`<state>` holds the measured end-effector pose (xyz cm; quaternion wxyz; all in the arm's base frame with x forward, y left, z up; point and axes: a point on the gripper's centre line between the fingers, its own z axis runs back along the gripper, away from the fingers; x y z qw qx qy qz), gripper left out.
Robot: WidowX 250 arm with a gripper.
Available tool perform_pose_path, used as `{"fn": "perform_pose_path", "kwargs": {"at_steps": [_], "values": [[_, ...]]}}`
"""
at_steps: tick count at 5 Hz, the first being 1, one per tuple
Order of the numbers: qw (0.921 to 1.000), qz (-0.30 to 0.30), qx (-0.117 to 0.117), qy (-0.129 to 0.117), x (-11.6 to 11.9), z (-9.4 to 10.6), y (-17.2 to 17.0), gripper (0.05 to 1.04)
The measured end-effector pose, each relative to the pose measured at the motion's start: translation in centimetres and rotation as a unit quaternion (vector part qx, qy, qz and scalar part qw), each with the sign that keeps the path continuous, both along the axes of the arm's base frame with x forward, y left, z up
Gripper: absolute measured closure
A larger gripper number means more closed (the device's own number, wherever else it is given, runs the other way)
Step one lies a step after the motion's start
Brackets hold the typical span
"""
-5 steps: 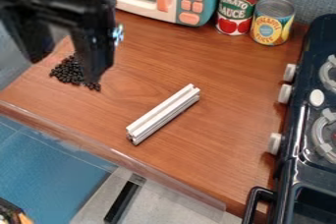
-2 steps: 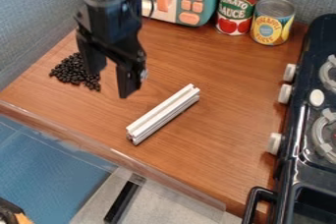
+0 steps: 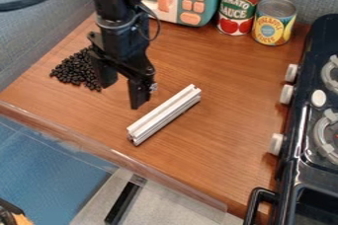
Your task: Sweep into pile
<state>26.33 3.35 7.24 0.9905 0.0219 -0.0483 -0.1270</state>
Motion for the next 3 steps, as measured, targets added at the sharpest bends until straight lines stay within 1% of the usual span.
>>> {"fn": "perform_pose_path", "kwargs": {"at_steps": [1,2,3], "values": [[0.9999,0.011,-0.004,0.001,0.6,-0.9,-0.2,0.083],[1.0000,0.002,0.001,-0.001,1.4,-1.4,-1.2,0.083],[0.9998,-0.006,0.006,-0.016,1.7,-1.6,-2.1,0.083]]}}
